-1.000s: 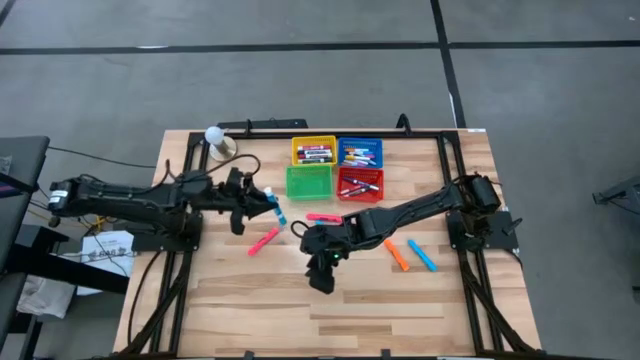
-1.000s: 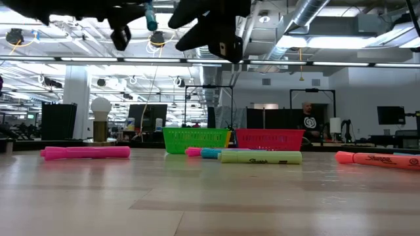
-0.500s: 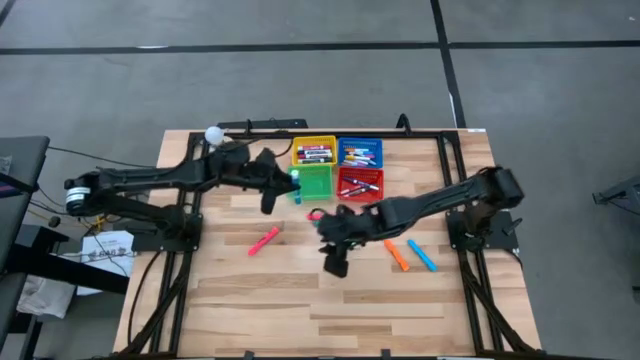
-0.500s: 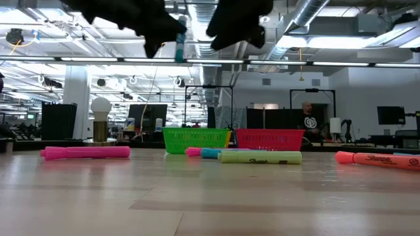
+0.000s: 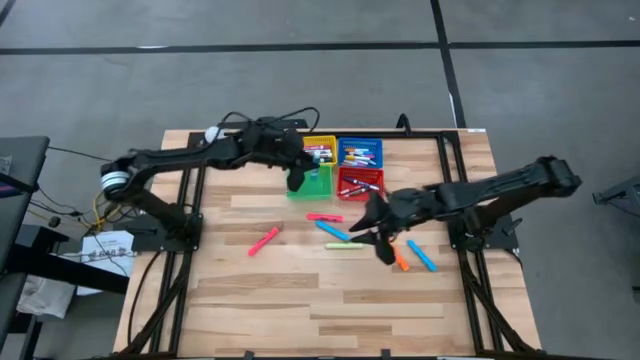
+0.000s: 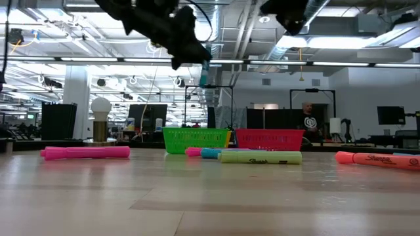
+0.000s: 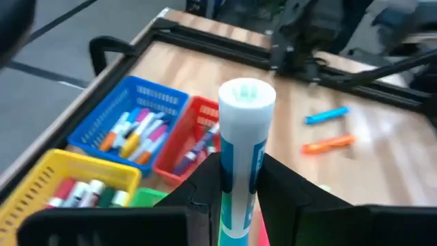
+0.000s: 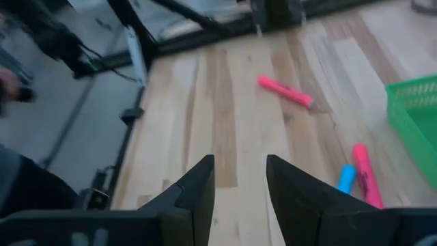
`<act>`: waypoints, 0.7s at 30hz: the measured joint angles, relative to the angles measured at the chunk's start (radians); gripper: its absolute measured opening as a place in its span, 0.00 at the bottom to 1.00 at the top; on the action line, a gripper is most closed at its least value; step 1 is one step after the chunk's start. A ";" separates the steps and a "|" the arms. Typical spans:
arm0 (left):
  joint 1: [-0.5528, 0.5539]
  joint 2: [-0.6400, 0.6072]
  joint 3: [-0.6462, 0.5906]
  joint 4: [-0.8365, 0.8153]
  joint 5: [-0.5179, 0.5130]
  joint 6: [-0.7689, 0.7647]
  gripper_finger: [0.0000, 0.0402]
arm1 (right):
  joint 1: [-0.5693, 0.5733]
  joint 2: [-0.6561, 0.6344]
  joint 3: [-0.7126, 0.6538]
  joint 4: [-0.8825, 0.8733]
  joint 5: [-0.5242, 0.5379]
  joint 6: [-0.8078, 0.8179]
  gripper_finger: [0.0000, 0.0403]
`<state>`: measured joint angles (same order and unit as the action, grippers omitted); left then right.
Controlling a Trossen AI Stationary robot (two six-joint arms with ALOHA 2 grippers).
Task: Pick & Place Markers
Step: Put the large light blue marker pen into the yellow bin
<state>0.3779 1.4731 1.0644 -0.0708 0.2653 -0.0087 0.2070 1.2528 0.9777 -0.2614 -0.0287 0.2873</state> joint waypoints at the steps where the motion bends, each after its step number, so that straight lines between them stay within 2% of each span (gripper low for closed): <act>1: 0.009 0.024 0.023 -0.011 -0.002 0.009 0.18 | -0.002 -0.029 -0.031 0.034 -0.008 0.000 0.31; 8: 0.070 0.168 0.178 -0.122 -0.002 0.091 0.18 | -0.022 -0.234 -0.234 0.168 -0.025 0.005 0.31; 16: 0.129 0.294 0.320 -0.198 -0.011 0.181 0.18 | -0.054 -0.434 -0.372 0.213 -0.026 0.022 0.31; 21: 0.153 0.358 0.393 -0.238 -0.029 0.232 0.18 | -0.059 -0.533 -0.454 0.313 -0.026 0.033 0.31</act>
<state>0.5313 1.8313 1.4571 -0.3085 0.2360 0.2233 0.1478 0.7202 0.5239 0.0515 -0.0551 0.3203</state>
